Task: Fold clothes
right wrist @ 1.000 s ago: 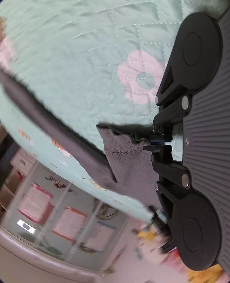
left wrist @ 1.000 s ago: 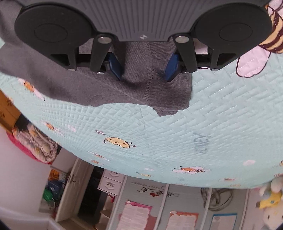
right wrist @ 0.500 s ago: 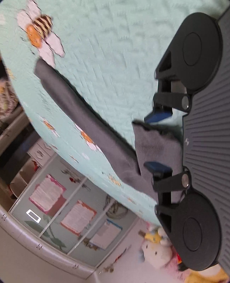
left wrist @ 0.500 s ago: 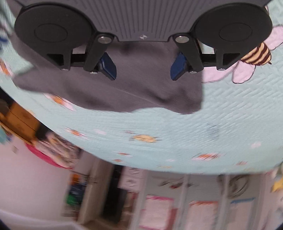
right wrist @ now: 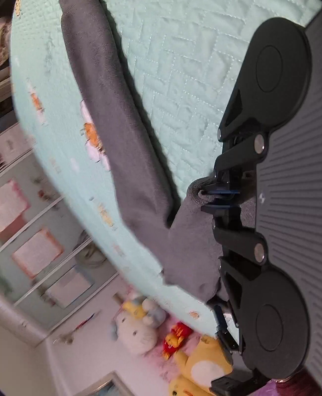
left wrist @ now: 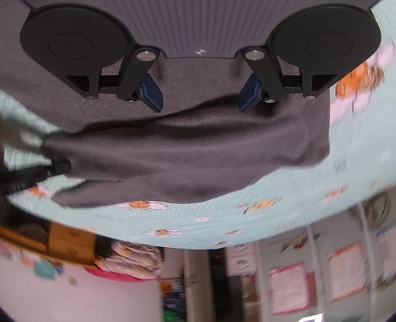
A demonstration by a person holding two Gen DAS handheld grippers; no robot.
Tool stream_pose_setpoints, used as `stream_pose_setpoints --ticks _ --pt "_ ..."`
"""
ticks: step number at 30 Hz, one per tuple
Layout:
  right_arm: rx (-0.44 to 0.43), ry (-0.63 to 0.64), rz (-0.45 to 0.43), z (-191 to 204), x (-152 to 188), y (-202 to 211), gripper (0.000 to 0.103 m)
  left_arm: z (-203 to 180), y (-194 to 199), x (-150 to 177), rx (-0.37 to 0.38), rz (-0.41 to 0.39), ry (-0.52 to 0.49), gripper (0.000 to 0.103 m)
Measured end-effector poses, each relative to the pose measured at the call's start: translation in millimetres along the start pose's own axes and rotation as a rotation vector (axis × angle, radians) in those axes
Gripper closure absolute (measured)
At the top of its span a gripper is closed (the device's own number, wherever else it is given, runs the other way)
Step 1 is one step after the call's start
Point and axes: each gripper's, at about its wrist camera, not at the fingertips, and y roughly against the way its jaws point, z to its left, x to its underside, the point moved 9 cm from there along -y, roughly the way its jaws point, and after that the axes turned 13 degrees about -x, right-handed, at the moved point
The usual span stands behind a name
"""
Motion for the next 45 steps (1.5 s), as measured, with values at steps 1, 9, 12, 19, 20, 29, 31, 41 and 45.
stream_pose_setpoints --ticks 1,9,12,19,20,29,31,41,45 --pt "-0.034 -0.051 -0.033 0 -10 5 0.097 -3 -4 1 -0.01 -0.007 -0.047 0.032" --pt "0.082 -0.236 -0.015 -60 -21 -10 0.09 2 -24 9 0.02 0.027 -0.07 0.03" --pt "0.057 -0.244 -0.062 -62 -19 -2 0.078 2 -24 9 0.015 0.026 -0.067 0.03" --pt "0.184 -0.137 -0.218 -38 -23 43 0.049 0 -3 2 0.008 -0.006 -0.074 0.037" --pt "0.177 -0.095 -0.233 -30 -25 44 0.049 -1 4 -4 0.02 -0.028 -0.054 0.037" --pt "-0.189 -0.142 -0.138 4 -17 -6 0.049 12 -21 -24 0.114 -0.007 0.227 0.037" --pt "-0.173 -0.183 -0.069 -8 -2 -17 0.05 20 -30 -15 0.131 0.046 0.293 0.038" --pt "-0.17 -0.062 -0.14 34 -1 -20 0.049 92 -34 -36 0.142 -0.013 0.614 0.038" --pt "-0.288 -0.126 -0.087 57 5 -55 0.048 139 -80 -38 0.027 0.017 0.734 0.041"
